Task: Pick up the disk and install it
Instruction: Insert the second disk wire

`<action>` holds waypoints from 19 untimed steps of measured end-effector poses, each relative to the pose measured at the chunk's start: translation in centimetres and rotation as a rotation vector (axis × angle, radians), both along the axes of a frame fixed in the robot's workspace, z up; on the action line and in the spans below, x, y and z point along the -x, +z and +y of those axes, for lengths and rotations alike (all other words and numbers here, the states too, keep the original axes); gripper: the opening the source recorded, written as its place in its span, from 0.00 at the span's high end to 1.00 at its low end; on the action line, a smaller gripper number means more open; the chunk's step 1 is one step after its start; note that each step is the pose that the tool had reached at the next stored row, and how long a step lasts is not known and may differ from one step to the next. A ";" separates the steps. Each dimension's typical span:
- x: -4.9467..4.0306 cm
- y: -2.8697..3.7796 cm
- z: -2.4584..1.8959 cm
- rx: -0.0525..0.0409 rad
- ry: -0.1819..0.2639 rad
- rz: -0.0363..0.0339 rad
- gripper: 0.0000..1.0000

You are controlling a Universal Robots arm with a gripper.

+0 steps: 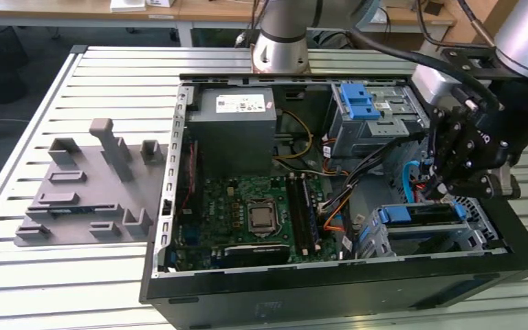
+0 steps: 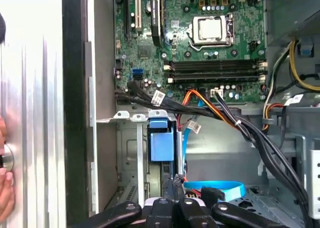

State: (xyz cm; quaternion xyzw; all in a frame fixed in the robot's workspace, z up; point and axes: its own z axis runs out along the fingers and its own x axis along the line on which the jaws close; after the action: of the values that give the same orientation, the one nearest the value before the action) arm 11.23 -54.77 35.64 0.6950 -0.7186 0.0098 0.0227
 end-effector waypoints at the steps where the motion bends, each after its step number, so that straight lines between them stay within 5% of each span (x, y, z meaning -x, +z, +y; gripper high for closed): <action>1: 0.06 0.18 0.00 0.0000 0.000 0.0000 0.89; 6: 1.33 0.30 0.00 -0.0066 0.000 -0.0020 0.89; 11: 1.52 1.42 0.09 -0.0073 0.000 -0.0023 0.89; 19: 1.53 2.44 1.01 -0.0073 0.000 -0.0023 0.89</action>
State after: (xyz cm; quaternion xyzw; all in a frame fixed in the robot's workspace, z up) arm 9.70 -53.76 38.08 0.6951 -0.7186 0.0080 0.0193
